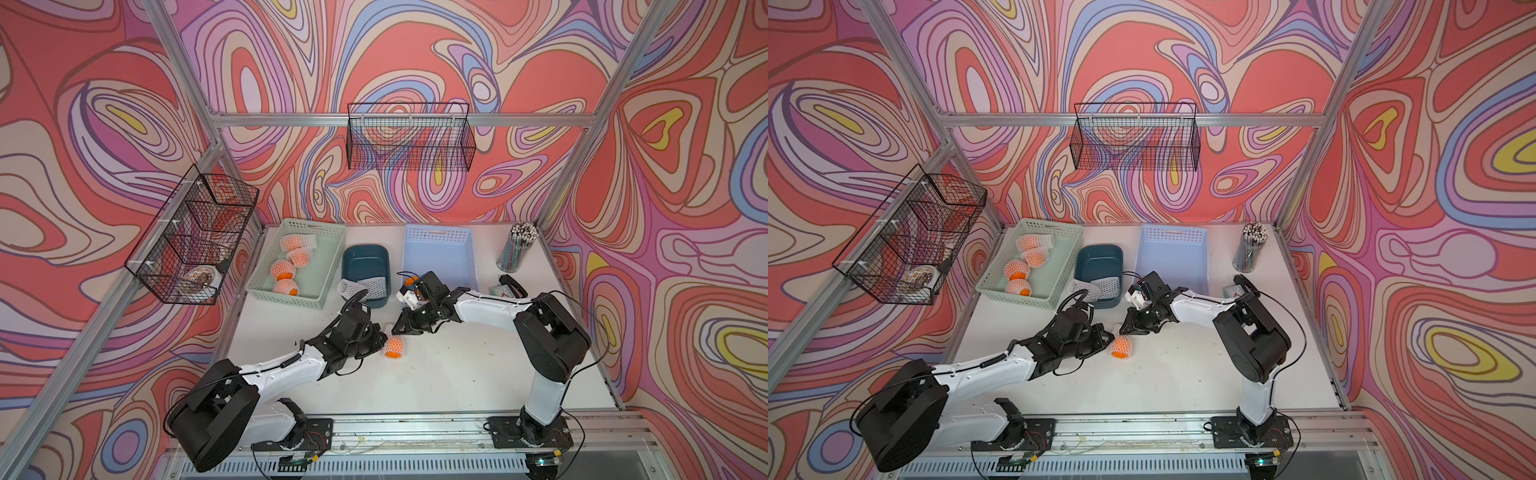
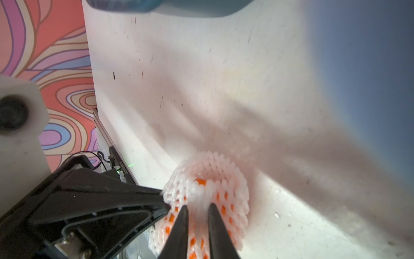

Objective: Remove foam nets from oranges
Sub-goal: Remove the foam net from the orange.

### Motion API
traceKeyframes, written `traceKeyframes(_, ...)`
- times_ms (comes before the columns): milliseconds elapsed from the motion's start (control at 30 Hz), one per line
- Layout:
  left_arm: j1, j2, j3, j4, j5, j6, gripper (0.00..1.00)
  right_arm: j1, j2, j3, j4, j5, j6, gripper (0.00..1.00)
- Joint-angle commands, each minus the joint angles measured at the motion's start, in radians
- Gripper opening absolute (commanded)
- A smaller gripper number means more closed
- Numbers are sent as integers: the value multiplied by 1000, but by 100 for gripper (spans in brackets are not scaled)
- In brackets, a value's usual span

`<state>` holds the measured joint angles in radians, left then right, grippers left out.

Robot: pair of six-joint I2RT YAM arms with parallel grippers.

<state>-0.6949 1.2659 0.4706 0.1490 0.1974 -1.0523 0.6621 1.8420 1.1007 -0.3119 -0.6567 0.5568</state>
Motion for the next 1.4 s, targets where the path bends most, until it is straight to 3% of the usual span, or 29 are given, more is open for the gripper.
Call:
traceKeyframes(0,-8,-1,22,-21,-16,9,6,10,4,19,-58,-20,-16,7)
traceKeyframes(67,-8,-16,19,-23,-18,7,8,9,2,32,-78,-10,-35,0)
traceKeyframes(200,-8,-74,-2,-34,-38,-10,14,10,-19,51,-101,12,-68,0)
traceKeyframes(400,-8,-143,-18,-77,-64,-20,39,10,-64,40,-67,26,-89,0)
traceKeyframes(733,-5,-116,-16,-81,-55,-32,55,10,-166,-19,-2,39,-114,0)
traceKeyframes(933,-3,-81,-16,31,-10,-6,61,11,-184,-59,44,30,-115,0)
traceKeyframes(1367,10,-5,8,34,16,-12,62,21,-199,-117,114,9,-129,0)
